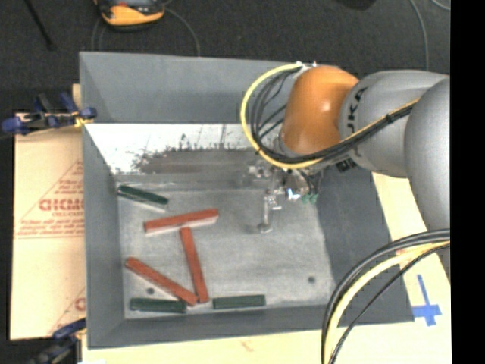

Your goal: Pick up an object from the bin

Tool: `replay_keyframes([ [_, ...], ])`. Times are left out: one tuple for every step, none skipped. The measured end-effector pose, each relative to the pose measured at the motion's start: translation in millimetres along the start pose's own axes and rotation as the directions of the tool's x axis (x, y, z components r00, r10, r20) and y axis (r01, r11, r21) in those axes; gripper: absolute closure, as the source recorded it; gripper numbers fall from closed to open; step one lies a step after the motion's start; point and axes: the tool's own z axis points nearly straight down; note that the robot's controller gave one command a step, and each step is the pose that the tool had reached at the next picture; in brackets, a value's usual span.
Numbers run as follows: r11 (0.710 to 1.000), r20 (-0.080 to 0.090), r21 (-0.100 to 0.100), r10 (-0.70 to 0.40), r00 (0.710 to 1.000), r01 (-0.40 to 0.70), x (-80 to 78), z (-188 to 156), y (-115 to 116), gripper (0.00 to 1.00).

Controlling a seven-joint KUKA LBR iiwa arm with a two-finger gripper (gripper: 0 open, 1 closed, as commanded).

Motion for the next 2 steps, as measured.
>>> replay_keyframes([
  [0.99, -0.002, -0.001, 0.138, 0.99, -0.138, -6.5, 1, 31, 0.0],
  [0.999, -0.002, -0.001, -0.04, 0.999, 0.04, -8.3, 4, 89, 0.0],
])
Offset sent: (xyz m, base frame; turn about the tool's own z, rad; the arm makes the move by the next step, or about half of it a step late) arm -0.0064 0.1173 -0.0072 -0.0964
